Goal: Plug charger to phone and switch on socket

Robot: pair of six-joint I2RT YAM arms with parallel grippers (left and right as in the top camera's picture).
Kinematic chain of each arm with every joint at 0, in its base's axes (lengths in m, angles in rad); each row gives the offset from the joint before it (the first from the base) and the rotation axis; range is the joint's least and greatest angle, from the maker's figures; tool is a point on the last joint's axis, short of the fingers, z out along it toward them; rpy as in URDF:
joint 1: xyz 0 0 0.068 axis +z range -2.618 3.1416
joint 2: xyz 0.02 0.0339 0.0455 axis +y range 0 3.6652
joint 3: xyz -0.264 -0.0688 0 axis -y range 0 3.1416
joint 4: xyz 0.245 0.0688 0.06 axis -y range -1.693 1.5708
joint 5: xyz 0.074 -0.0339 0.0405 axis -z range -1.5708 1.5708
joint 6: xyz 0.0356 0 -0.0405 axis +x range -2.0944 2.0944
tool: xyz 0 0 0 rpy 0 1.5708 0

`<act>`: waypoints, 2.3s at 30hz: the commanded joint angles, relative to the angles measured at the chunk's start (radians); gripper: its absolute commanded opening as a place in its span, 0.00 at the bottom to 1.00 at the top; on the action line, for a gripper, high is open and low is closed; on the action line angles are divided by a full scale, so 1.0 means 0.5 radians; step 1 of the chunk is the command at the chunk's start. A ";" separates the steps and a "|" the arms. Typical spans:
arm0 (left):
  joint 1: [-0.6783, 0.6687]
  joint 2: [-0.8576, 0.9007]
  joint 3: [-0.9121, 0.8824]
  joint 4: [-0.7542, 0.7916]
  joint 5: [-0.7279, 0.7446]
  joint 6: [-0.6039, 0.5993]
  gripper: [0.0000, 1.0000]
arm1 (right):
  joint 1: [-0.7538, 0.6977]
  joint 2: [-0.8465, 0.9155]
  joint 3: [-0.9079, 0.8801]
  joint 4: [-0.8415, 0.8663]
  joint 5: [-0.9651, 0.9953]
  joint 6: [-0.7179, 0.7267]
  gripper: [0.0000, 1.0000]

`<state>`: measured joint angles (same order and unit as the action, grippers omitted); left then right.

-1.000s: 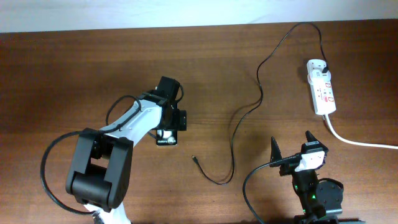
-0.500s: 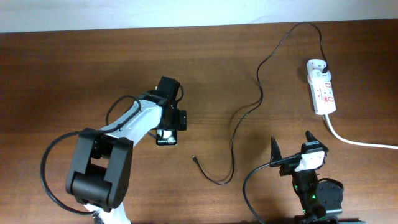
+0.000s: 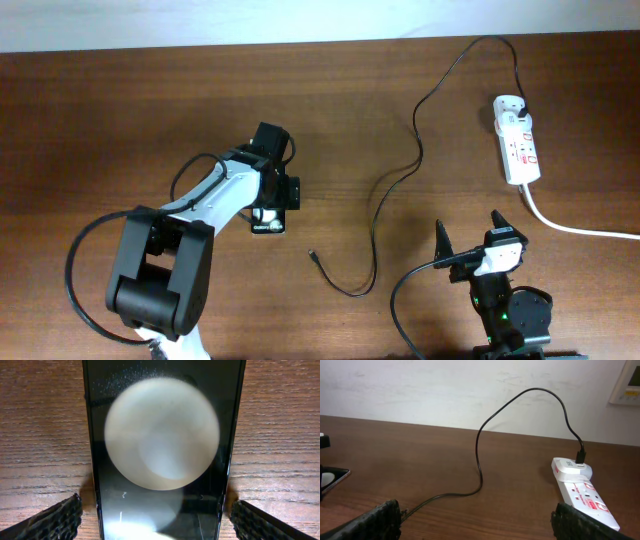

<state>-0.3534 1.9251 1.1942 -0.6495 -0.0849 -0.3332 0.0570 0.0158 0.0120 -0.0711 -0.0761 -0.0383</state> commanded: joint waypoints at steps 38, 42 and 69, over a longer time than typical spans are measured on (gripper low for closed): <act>-0.013 -0.046 -0.032 0.018 0.004 -0.021 0.99 | 0.017 -0.019 -0.013 -0.008 0.011 -0.006 0.99; -0.013 -0.046 -0.032 0.018 0.003 -0.021 0.99 | 0.017 -0.019 -0.012 -0.008 0.011 -0.006 0.99; -0.026 -0.045 -0.136 0.105 0.019 -0.027 0.99 | 0.017 -0.025 -0.013 -0.008 0.011 -0.006 0.99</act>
<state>-0.3637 1.9053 1.1530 -0.6037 -0.0803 -0.3405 0.0570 0.0158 0.0120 -0.0711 -0.0761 -0.0376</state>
